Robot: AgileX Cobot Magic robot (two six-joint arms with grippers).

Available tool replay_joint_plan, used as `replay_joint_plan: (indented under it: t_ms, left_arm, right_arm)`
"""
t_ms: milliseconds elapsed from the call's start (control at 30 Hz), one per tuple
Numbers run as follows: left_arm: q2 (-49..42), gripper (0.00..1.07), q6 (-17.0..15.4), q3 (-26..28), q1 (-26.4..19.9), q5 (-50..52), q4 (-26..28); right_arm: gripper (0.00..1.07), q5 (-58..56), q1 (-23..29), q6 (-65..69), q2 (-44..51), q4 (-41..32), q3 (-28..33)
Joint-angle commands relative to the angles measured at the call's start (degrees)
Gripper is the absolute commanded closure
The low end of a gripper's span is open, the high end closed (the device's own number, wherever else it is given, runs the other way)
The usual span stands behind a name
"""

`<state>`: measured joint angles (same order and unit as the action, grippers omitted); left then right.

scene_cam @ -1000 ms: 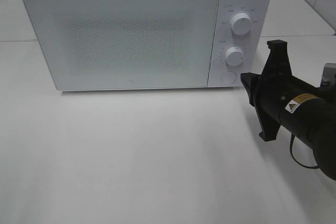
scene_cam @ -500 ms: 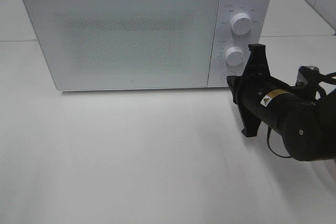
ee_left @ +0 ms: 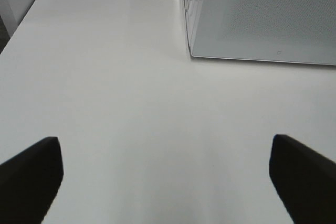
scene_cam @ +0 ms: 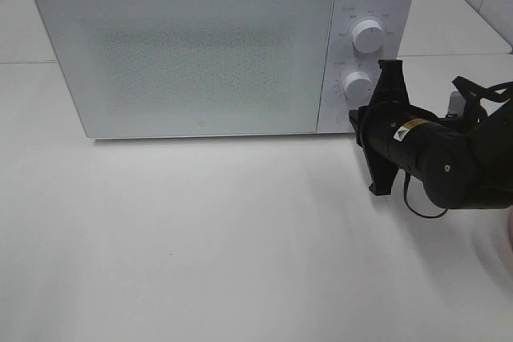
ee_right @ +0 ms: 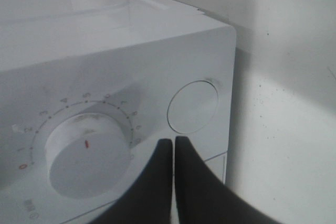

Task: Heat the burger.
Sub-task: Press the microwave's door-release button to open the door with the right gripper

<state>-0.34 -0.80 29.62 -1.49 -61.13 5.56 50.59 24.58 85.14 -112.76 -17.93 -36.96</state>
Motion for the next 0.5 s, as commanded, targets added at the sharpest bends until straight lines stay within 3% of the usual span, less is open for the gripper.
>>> replay_joint_plan:
  t_ms: [33, 500]
  left_arm:
    - [-0.8, 0.07, 0.0, -0.1, 0.2, -0.1, 0.3]
    - [-0.8, 0.07, 0.0, -0.1, 0.2, -0.1, 0.2]
  right_arm:
    - [1.07, -0.4, -0.6, 0.2, -1.4, 1.3, -1.2]
    - [1.07, 0.1, -1.9, 0.1, -4.2, 1.4, -1.9]
